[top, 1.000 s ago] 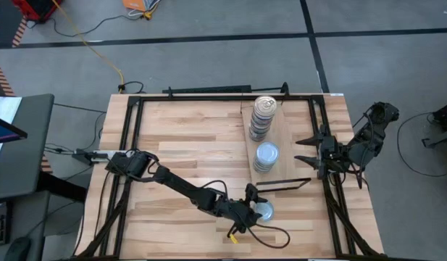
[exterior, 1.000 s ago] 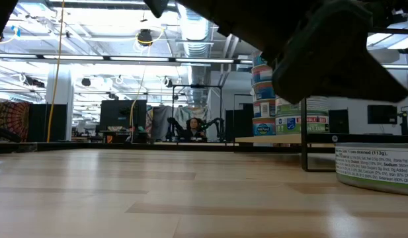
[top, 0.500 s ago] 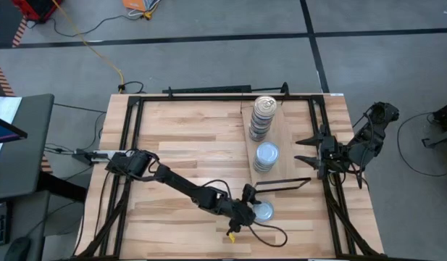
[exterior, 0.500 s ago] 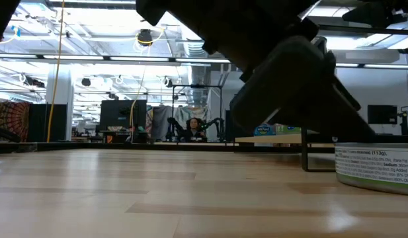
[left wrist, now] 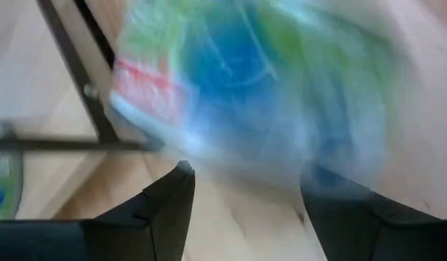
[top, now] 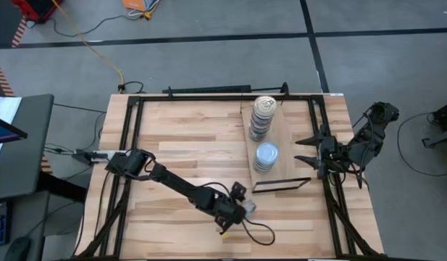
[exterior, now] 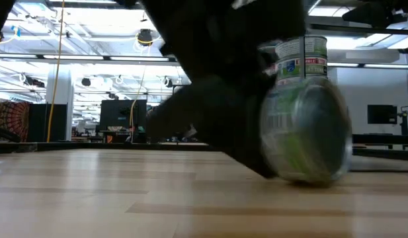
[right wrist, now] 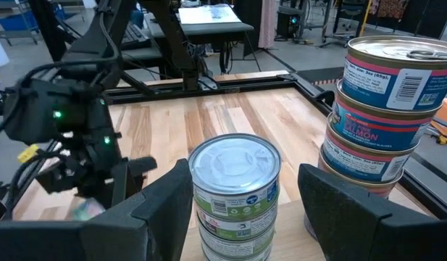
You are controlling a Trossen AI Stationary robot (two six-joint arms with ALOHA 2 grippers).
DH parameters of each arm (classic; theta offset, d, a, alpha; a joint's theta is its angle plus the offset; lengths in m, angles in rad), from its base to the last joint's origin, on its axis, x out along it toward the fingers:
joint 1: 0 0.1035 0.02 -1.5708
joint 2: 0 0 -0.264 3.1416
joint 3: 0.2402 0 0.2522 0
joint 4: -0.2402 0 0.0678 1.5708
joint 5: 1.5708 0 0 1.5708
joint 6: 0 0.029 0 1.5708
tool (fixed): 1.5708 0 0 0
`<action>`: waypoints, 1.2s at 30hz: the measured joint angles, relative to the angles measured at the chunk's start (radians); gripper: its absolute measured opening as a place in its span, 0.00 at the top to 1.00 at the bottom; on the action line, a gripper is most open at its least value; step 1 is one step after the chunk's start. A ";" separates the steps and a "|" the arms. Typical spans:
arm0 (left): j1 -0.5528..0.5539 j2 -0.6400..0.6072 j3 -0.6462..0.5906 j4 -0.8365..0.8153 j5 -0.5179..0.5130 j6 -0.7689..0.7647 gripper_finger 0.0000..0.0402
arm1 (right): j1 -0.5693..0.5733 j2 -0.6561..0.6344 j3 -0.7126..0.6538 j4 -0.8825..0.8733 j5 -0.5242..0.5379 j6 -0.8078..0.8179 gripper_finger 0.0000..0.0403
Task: Stack canned seafood by type on shelf
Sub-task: Stack the green tuna can on top of the other green tuna can on the shelf
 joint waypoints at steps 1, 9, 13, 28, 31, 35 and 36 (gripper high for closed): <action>-0.004 -0.011 0.000 -0.026 -0.022 -0.016 0.40 | 0.000 0.000 0.000 0.000 0.000 0.000 0.31; -0.015 -0.165 0.002 -0.288 -0.138 -0.294 0.40 | 0.000 0.000 0.000 0.000 0.000 0.008 0.31; -0.016 -0.263 0.005 -0.307 -0.064 -0.602 0.40 | 0.000 0.000 0.000 0.000 0.000 0.010 0.31; -0.114 -0.039 0.443 -0.434 -0.037 -0.828 0.33 | -0.001 0.000 0.000 0.005 0.000 0.000 0.31; -0.114 0.049 0.599 -0.586 -0.026 -0.884 0.30 | -0.001 0.000 0.000 0.012 0.000 0.000 0.31; -0.098 0.143 0.723 -0.688 -0.055 -0.957 0.25 | 0.000 0.001 -0.012 0.028 0.000 0.007 0.31; -0.093 0.146 0.701 -0.657 -0.053 -0.973 0.25 | 0.000 0.001 -0.014 0.023 0.000 0.007 0.31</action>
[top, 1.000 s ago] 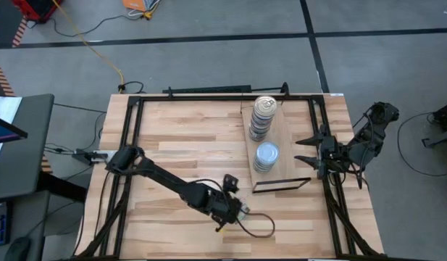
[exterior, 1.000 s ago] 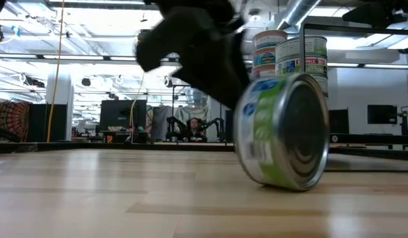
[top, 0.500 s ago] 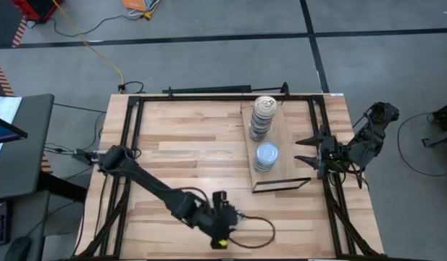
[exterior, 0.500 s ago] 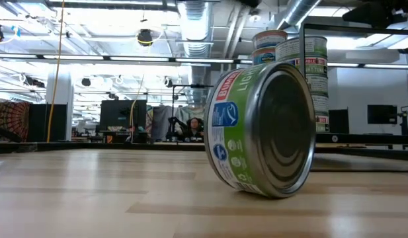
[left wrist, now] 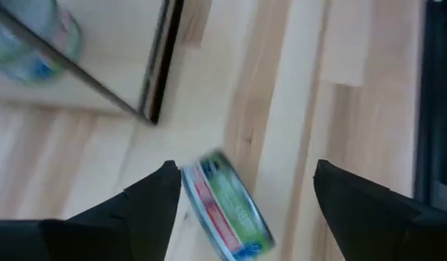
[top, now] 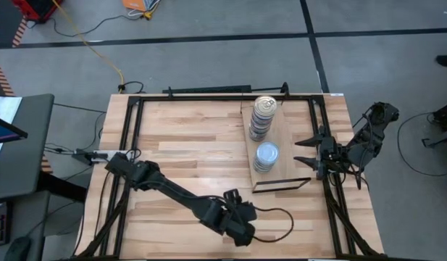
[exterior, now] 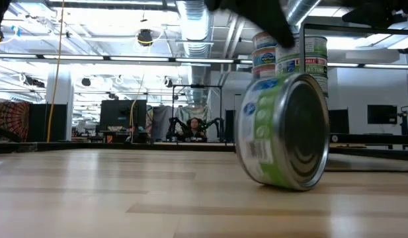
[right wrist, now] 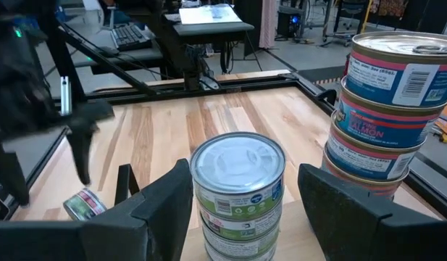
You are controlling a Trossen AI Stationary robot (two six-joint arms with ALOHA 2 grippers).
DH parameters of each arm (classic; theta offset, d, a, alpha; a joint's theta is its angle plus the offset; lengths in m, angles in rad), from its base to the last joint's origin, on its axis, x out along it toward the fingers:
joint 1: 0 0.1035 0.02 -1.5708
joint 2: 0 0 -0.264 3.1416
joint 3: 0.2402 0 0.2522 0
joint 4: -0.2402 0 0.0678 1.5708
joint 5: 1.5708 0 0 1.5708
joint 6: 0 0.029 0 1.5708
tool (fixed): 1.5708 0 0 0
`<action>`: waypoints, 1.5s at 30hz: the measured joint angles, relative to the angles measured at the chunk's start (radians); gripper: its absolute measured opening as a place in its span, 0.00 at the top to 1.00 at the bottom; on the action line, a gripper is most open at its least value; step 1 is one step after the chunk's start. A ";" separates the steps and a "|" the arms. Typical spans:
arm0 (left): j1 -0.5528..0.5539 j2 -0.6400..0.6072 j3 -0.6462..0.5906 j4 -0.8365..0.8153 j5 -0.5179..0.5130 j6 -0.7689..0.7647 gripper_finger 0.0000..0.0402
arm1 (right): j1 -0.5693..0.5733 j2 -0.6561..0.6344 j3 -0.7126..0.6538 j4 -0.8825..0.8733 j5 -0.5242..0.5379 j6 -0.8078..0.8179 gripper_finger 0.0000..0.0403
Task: Stack canned seafood by type on shelf
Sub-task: Stack the green tuna can on top of the other green tuna can on the shelf
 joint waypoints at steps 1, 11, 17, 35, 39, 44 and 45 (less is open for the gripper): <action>0.005 0.005 -0.014 0.011 0.007 -0.019 0.24 | 0.000 0.000 -0.001 0.001 0.000 0.000 0.31; 0.057 0.057 -0.024 -0.058 0.066 -0.128 0.22 | 0.000 0.003 -0.001 0.006 0.000 0.001 0.31; 0.079 0.068 -0.052 -0.131 0.048 -0.108 0.22 | 0.000 0.004 -0.001 0.004 0.000 0.001 0.31; 0.076 0.065 -0.076 0.048 0.006 0.012 0.26 | 0.000 0.004 -0.001 0.003 0.000 0.001 0.31; 0.061 0.066 -0.077 0.106 -0.026 0.189 0.25 | 0.000 0.004 -0.001 0.003 -0.001 0.000 0.31; 0.045 0.066 -0.098 0.206 -0.054 0.372 0.25 | 0.000 0.004 -0.001 0.003 -0.001 -0.004 0.31; 0.046 0.067 -0.101 0.227 -0.059 0.378 0.25 | 0.000 0.004 -0.001 0.004 -0.001 -0.004 0.31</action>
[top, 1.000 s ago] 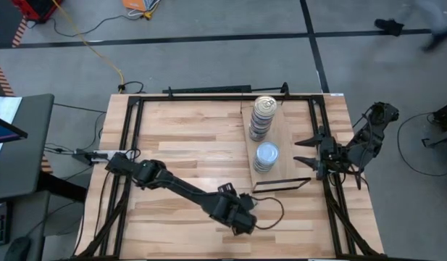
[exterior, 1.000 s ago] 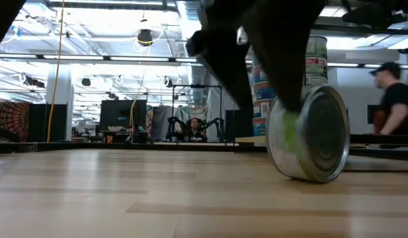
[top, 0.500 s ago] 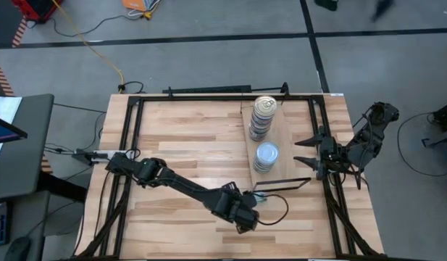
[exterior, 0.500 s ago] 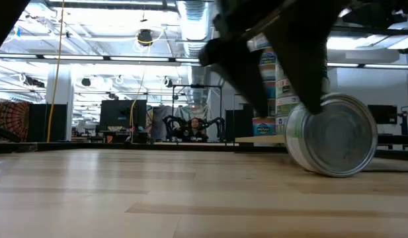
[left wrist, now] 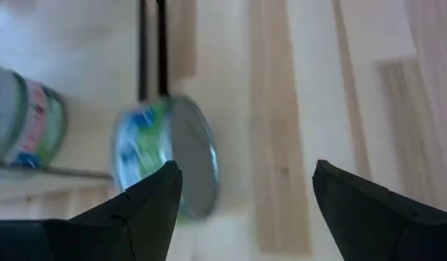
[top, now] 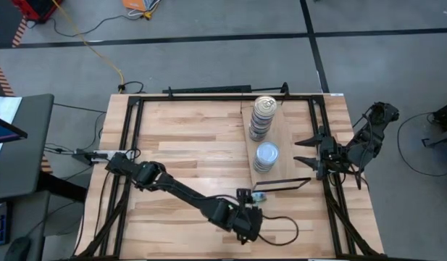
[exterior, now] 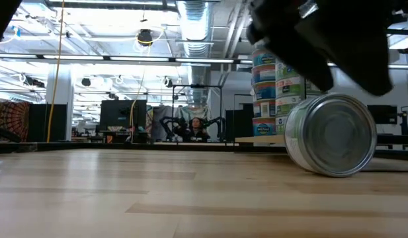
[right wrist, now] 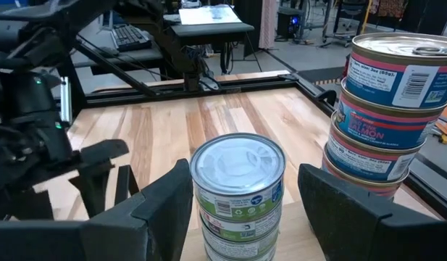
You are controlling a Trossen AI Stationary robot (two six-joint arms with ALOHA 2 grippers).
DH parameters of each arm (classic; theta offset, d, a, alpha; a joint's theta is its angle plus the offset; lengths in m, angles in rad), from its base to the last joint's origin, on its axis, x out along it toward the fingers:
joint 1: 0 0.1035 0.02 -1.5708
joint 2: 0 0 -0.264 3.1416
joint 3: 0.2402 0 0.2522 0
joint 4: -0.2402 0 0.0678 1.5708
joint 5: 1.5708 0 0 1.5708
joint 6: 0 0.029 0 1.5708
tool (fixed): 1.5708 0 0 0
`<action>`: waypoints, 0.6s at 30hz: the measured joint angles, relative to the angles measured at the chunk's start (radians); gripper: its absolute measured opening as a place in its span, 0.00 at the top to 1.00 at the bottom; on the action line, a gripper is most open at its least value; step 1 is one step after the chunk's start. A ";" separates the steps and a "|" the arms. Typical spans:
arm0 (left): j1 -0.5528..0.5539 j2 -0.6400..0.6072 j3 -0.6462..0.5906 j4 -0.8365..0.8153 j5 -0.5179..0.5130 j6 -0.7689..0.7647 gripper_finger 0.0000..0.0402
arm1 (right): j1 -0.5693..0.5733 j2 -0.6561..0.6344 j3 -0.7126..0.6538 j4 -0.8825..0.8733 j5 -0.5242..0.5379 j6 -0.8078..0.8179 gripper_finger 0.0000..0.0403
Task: Stack canned seafood by type on shelf
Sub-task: Stack the green tuna can on top of the other green tuna can on the shelf
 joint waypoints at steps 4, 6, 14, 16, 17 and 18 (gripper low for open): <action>0.029 0.000 0.000 0.074 0.020 0.045 0.25 | 0.000 0.000 0.000 0.014 0.000 -0.002 0.31; 0.040 0.000 0.000 0.085 0.023 0.075 0.25 | 0.000 0.000 0.000 0.014 0.000 -0.003 0.31; 0.038 -0.001 0.002 -0.028 0.062 -0.020 0.25 | 0.000 0.000 0.000 0.005 0.000 -0.004 0.31; 0.031 -0.006 0.002 -0.048 0.068 -0.052 0.25 | 0.000 0.000 0.000 0.002 0.000 -0.004 0.31; 0.025 -0.008 0.002 -0.052 0.067 -0.055 0.25 | 0.000 0.000 0.000 0.002 0.000 -0.004 0.31; 0.017 -0.009 0.002 -0.052 0.064 -0.054 0.25 | 0.000 0.000 0.000 0.002 0.000 -0.004 0.31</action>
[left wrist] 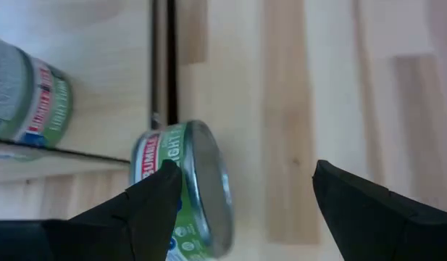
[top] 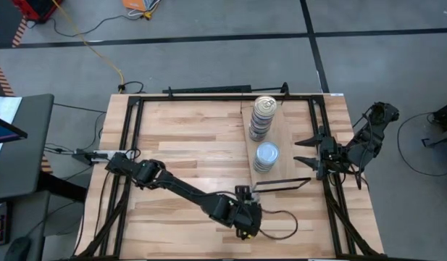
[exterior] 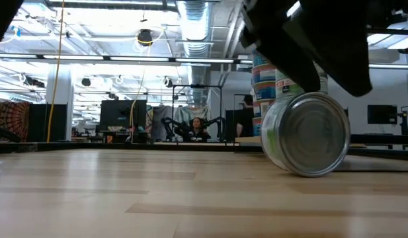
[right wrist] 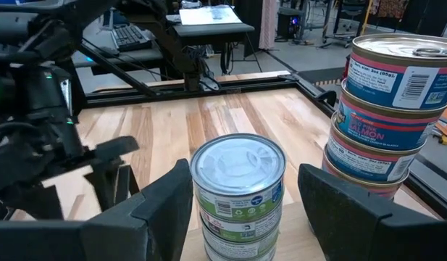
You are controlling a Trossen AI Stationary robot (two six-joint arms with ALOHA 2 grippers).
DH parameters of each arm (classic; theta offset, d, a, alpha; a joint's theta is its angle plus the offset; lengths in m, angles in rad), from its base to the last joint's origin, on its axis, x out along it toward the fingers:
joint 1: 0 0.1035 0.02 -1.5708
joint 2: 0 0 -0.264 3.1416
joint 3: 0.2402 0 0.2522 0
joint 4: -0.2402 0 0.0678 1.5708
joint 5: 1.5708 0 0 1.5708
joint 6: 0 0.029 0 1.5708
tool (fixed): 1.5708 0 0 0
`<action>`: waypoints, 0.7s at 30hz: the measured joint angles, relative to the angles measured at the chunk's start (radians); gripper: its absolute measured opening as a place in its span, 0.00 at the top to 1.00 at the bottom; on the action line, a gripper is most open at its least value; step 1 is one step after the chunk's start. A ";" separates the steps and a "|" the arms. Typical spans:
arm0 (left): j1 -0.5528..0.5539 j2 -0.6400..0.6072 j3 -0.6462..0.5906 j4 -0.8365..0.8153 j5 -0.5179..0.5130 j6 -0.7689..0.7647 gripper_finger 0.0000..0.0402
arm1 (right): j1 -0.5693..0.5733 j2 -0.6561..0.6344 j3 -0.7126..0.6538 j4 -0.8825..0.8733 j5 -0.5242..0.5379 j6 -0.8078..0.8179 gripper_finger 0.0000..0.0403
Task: Stack canned seafood by type on shelf
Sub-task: Stack the green tuna can on top of the other green tuna can on the shelf
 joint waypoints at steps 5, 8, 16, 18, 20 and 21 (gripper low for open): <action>-0.048 0.000 0.020 -0.050 -0.078 0.028 0.25 | 0.000 0.000 0.000 0.004 0.000 0.000 0.31; -0.059 0.000 0.021 -0.078 -0.106 0.004 0.25 | 0.000 0.001 0.000 0.010 0.000 0.001 0.31; -0.054 0.005 0.021 -0.143 -0.050 -0.126 0.25 | 0.000 0.002 0.000 0.013 0.000 0.001 0.31; -0.053 0.008 0.021 -0.140 -0.034 -0.114 0.25 | 0.000 0.002 0.000 0.013 0.000 0.001 0.31; -0.053 0.008 0.021 -0.121 -0.057 -0.094 0.25 | 0.000 0.002 0.000 0.013 0.000 0.001 0.31; -0.053 0.007 0.021 -0.121 -0.077 -0.092 0.25 | 0.000 0.003 0.000 0.013 0.000 0.001 0.31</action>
